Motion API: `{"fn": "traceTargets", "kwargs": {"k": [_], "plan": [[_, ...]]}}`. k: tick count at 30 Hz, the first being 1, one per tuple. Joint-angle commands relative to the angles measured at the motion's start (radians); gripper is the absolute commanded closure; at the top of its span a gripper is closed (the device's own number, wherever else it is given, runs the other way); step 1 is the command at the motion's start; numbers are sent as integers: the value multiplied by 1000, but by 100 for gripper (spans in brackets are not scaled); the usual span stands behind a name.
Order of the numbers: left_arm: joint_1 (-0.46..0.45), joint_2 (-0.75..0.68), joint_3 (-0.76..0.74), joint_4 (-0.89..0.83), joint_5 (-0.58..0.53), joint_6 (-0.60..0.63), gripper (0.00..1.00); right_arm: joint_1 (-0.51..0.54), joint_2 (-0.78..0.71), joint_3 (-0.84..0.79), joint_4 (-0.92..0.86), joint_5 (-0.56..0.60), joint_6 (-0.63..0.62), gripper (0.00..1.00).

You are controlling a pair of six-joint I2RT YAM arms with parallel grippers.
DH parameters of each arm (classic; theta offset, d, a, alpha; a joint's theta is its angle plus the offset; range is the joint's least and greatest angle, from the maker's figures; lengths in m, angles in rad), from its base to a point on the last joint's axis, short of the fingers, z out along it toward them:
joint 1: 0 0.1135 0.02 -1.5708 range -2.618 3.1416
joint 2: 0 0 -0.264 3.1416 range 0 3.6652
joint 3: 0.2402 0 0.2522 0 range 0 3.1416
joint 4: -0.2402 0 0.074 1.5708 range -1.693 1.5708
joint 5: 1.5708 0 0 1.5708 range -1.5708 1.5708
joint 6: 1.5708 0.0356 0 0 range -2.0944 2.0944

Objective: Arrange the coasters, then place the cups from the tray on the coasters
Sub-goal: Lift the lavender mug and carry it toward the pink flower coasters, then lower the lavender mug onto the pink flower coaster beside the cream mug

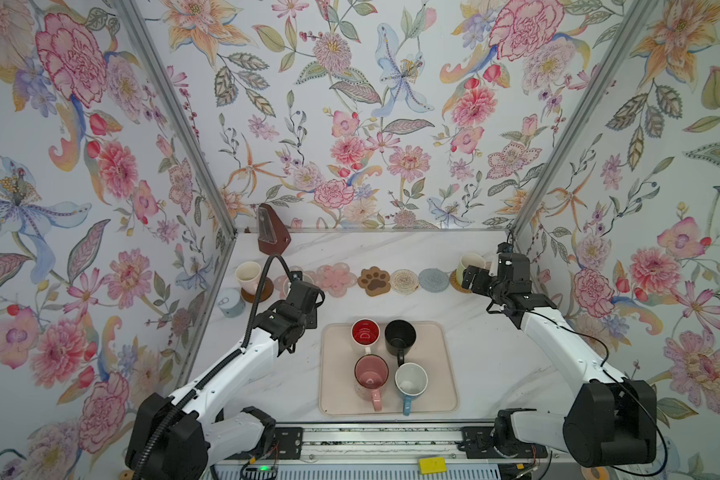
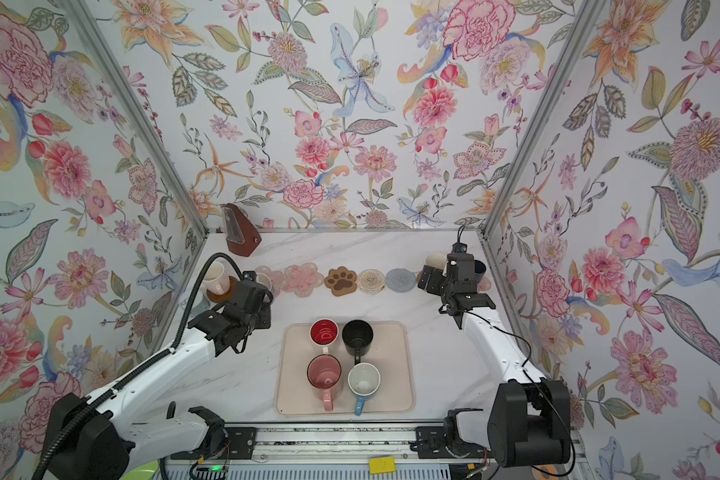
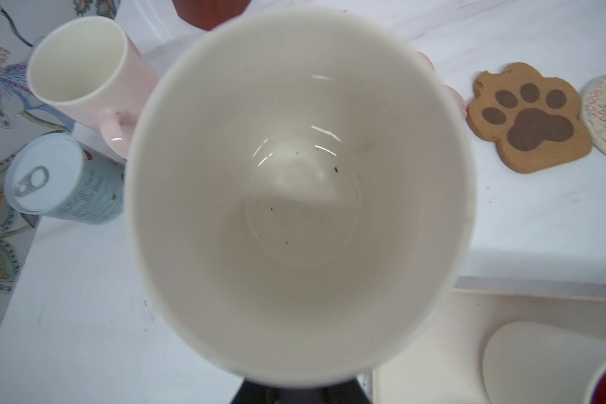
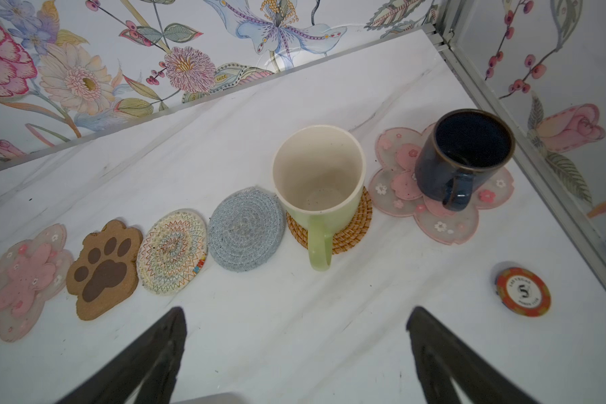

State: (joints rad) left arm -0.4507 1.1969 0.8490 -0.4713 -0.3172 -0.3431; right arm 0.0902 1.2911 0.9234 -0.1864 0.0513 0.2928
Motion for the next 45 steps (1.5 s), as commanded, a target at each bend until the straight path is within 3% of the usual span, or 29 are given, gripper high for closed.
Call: {"fn": "traceTargets", "kwargs": {"k": [1,8,18,45], "plan": [[68,51,80,106,11,102,100,4,-21,19,-5,-14,12,1],[175,196,172,167,86,132,100,6,-36,-1,-5,-8,14,1],[222,403,282,173,149,143,100,4,-43,-6,-10,4,7,1],[279,528,368,120,192,138,100,1,-34,1,-15,11,0,1]]}}
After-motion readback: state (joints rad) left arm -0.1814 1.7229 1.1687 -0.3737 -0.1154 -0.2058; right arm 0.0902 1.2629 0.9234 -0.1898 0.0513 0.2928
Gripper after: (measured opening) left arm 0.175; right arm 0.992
